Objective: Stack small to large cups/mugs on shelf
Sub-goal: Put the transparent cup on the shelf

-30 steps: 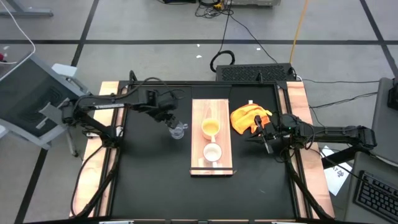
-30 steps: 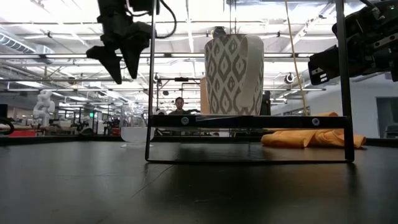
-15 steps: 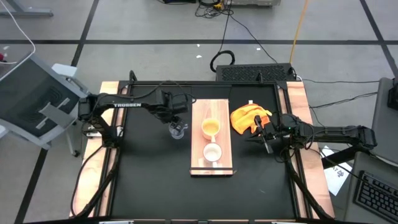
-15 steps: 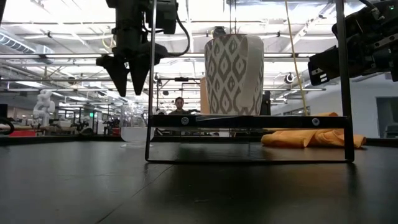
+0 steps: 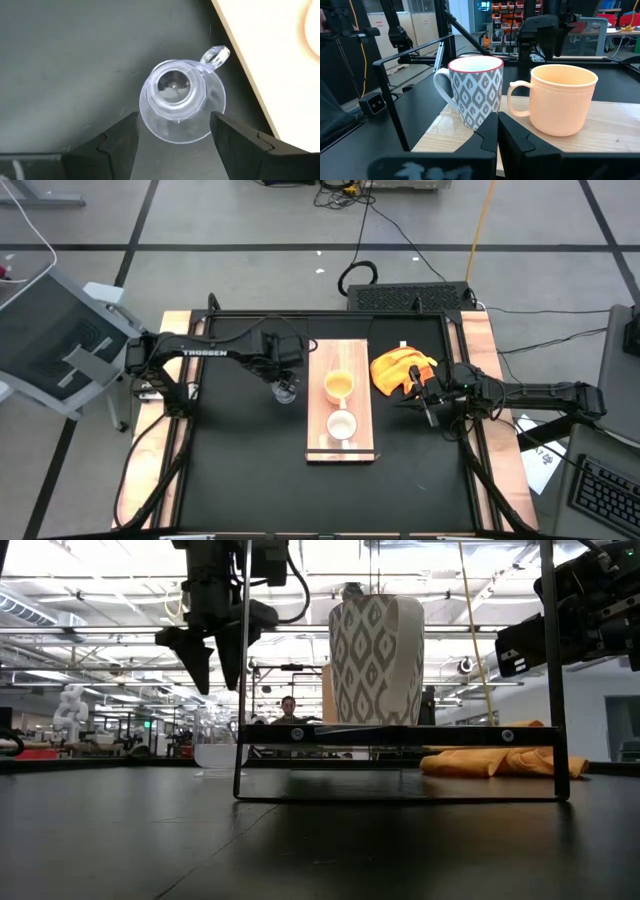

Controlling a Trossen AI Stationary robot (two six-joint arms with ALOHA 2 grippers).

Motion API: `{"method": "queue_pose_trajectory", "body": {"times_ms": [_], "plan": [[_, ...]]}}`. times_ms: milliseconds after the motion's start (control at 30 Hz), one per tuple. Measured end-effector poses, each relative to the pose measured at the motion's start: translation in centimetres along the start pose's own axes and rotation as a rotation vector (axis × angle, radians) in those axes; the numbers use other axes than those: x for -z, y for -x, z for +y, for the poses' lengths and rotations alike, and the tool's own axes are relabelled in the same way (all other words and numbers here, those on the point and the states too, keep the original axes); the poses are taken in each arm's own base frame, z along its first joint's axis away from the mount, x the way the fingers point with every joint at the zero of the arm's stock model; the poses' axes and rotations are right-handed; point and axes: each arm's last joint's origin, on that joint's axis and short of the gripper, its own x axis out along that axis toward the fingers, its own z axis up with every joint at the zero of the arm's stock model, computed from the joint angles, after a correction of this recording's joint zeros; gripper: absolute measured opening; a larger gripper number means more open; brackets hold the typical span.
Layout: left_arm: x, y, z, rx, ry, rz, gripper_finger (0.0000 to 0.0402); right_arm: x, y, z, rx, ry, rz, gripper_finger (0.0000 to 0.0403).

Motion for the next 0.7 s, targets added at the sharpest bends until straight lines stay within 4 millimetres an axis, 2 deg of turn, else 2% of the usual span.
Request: {"method": "queue_pose_trajectory", "body": {"times_ms": [233, 533, 700], "plan": [[0.2, 0.0, 0.0, -0.014, 0.001, 0.000, 0.0243, 0.0, 0.0, 0.0, 0.000, 0.000, 0.000, 0.0000], [1.2, -2.9, 0.9, -0.053, 0.011, 0.049, 0.0243, 0.0, 0.0, 0.0, 0.000, 0.001, -0.001, 0.0000], [0.8, -3.2, 0.9, -0.021, 0.007, 0.027, 0.0243, 0.0, 0.0, 0.0, 0.000, 0.000, -0.001, 0.0000]]}}
